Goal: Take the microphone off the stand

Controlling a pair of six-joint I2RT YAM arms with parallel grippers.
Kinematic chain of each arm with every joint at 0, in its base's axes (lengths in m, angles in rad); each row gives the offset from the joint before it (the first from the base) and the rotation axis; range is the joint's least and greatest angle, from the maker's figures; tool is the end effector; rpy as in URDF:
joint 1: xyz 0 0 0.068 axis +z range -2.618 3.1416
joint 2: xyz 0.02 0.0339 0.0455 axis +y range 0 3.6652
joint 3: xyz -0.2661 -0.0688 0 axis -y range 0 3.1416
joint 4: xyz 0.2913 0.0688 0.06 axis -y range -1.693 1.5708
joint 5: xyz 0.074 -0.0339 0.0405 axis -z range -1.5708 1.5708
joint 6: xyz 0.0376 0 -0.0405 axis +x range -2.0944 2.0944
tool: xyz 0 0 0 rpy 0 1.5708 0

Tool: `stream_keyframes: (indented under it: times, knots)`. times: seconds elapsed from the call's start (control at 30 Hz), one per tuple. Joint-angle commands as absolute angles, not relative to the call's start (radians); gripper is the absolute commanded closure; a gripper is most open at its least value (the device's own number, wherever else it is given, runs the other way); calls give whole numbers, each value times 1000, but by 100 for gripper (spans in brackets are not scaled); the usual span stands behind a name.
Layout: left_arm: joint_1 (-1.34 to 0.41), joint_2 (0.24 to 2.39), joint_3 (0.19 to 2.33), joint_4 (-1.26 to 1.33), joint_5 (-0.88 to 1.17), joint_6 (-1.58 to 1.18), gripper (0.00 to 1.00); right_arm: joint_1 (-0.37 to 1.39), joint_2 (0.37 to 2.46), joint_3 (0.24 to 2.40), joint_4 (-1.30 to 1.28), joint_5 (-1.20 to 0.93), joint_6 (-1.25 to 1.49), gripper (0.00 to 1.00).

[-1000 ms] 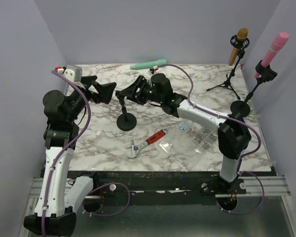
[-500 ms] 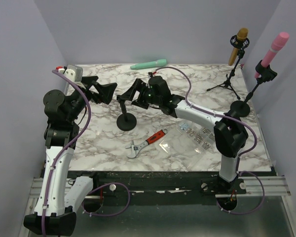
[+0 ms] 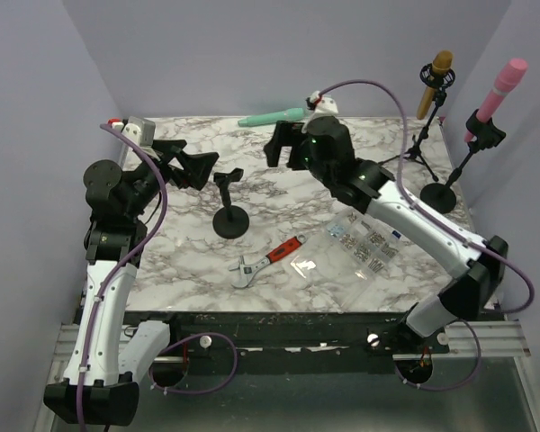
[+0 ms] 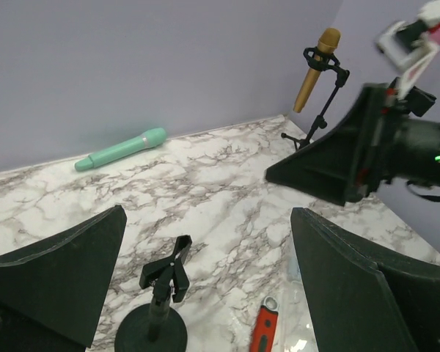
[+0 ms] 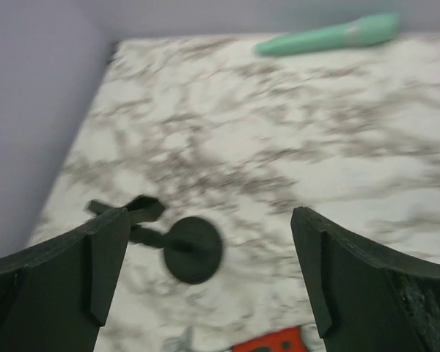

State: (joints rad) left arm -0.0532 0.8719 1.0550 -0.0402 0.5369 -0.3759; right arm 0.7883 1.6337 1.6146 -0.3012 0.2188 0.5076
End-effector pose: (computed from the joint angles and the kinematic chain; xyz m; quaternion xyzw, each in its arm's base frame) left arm 0.2282 -0.0314 0.4444 0.0964 0.6554 -0.3248 0.6750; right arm 0.3119 0.3022 0.3986 -0.0495 0.8070 0.2806 0.5173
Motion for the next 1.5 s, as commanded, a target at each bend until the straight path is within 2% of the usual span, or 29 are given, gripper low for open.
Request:
stream_keyframes:
  times: [0.0, 0.1, 0.17, 0.37, 0.53, 0.97, 1.1, 1.47]
  knots:
    - [-52, 872, 1037, -5, 570, -380, 1, 792, 1481, 1471, -420, 826, 211, 0]
    - [-55, 891, 1041, -6, 559, -382, 1, 777, 1436, 1389, -388, 1109, 89, 0]
    - [-56, 896, 1041, 8, 592, -402, 2, 750, 1407, 1356, -371, 1196, 53, 0]
    - [-83, 895, 1037, 8, 571, -382, 2, 576, 1288, 1278, -227, 1092, 65, 0]
    - [-109, 891, 1038, 2, 562, -366, 1, 412, 1327, 1309, -149, 1040, 65, 0]
    - [-120, 885, 1039, 25, 612, -416, 1, 169, 1812, 1871, -145, 801, 53, 0]
    - [-119, 891, 1038, 33, 626, -428, 2, 111, 1965, 2066, -249, 743, 73, 0]
    - [-120, 910, 1043, 43, 657, -455, 1, 13, 2114, 2219, -194, 611, 80, 0]
